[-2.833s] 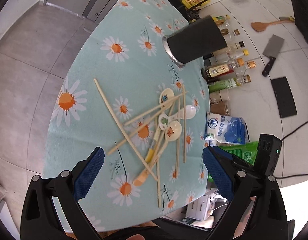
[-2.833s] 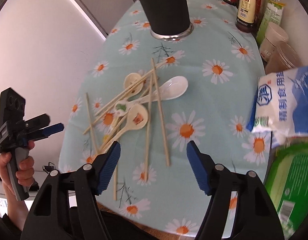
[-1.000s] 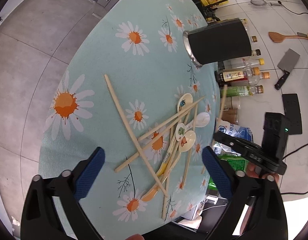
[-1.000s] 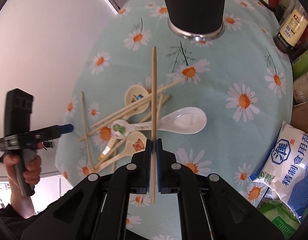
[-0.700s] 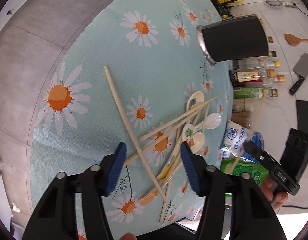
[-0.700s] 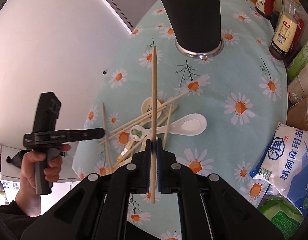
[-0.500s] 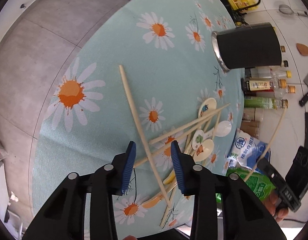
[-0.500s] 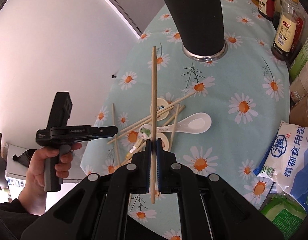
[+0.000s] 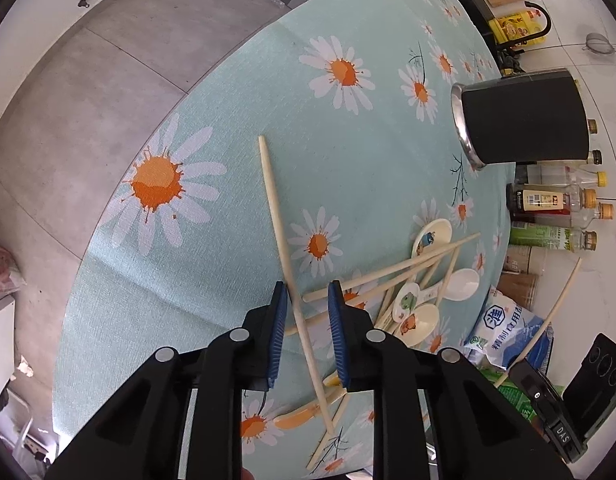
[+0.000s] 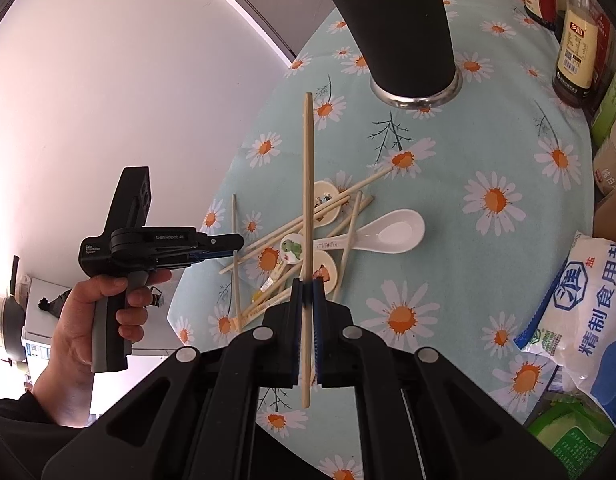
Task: Organize utensils
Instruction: 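Lower the left tool and close on a second wooden chopstick, then lift both chopsticks over the black holder with both tools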
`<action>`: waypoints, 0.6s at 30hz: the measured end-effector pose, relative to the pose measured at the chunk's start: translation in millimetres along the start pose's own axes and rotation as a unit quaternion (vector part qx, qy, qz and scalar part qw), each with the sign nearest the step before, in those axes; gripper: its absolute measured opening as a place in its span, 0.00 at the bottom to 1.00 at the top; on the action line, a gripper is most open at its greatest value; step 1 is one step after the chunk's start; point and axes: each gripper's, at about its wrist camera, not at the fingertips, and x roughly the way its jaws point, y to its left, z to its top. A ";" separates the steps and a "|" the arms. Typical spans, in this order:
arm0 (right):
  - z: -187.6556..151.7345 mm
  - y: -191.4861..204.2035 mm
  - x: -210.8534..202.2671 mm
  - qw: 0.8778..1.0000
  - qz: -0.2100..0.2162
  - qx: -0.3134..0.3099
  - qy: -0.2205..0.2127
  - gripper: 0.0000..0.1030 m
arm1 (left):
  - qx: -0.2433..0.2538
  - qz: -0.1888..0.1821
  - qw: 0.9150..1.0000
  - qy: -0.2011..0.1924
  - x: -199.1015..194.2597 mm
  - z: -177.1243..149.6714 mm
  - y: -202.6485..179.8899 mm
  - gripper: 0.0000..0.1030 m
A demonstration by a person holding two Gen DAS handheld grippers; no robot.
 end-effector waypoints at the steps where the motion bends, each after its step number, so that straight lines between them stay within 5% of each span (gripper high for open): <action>1: -0.5 0.0 0.6 1.000 0.004 -0.001 0.000 0.06 | 0.000 0.005 1.000 -0.003 -0.3 0.0 0.3 0.12; 5: -0.8 1.2 3.0 1.000 0.012 -0.005 0.004 0.06 | -0.008 0.002 1.000 -0.009 -0.5 -0.5 6.0 0.04; 18: 6.1 4.7 6.0 1.000 0.010 0.004 -0.003 0.06 | -0.022 -0.053 0.998 -0.010 -2.9 0.4 20.8 0.04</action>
